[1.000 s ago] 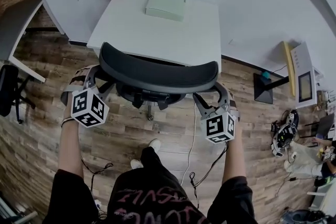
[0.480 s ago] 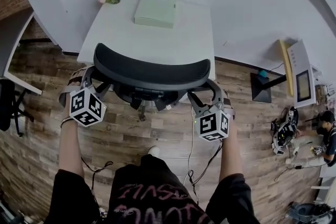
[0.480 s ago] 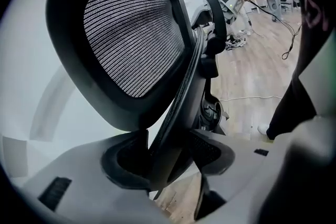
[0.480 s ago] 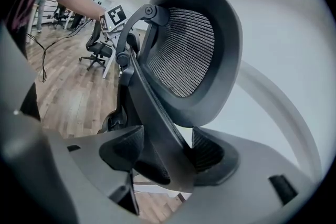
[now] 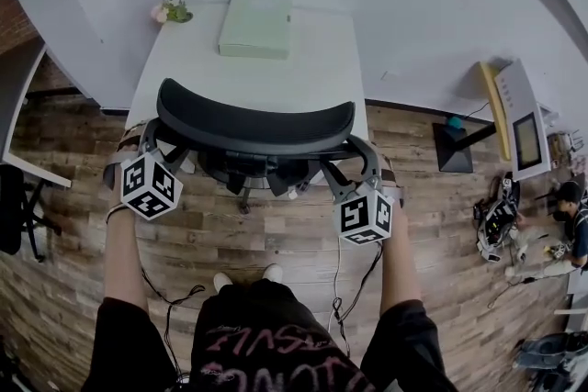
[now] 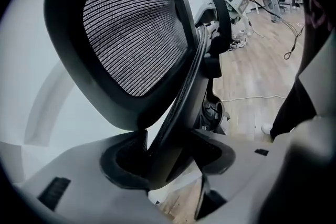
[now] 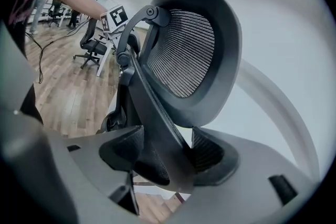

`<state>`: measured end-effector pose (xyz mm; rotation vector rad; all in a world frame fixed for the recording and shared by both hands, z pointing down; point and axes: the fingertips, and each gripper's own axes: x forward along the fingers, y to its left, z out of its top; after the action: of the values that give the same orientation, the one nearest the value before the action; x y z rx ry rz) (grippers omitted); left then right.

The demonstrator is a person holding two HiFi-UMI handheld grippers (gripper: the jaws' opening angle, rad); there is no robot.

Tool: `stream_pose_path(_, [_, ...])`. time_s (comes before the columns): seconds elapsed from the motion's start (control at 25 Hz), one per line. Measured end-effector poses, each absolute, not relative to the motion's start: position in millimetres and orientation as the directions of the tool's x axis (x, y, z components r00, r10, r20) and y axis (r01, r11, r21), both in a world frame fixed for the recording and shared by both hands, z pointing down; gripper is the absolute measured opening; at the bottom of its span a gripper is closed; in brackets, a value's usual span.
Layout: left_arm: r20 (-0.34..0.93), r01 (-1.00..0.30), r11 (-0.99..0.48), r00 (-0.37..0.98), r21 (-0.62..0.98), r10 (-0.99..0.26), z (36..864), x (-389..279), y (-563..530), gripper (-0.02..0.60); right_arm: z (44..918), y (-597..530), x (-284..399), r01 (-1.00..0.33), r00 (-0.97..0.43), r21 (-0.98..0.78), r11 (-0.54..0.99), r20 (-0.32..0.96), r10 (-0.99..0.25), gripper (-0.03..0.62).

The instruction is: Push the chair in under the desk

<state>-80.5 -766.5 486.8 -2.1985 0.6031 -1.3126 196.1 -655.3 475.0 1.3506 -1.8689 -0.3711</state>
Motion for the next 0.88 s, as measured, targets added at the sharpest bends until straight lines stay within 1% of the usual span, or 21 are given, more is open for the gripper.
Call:
stream_pose_path(0.2, [0.649,-0.11,-0.763,0.458,-0.637,-0.607,487.2,-79.6,-764.7,0.259,477.6,-657.9,198.5,-0.676,-0.093,0.636,0.372,0.428,-0.899,0.273])
stream_pose_path(0.4, [0.648,-0.106,-0.764,0.464,-0.637,-0.604,487.7,-79.5,-765.4,0.259,478.0,-659.9,199.3,-0.672,-0.095,0.639,0.375,0.427,-0.899,0.275])
stream_pose_path(0.88, [0.645,-0.137,-0.759,0.445,-0.637,-0.621,489.2,-77.6,-763.2,0.262,478.6,-656.4,199.9,-0.654,-0.082,0.661,0.368,0.422,-0.903,0.275])
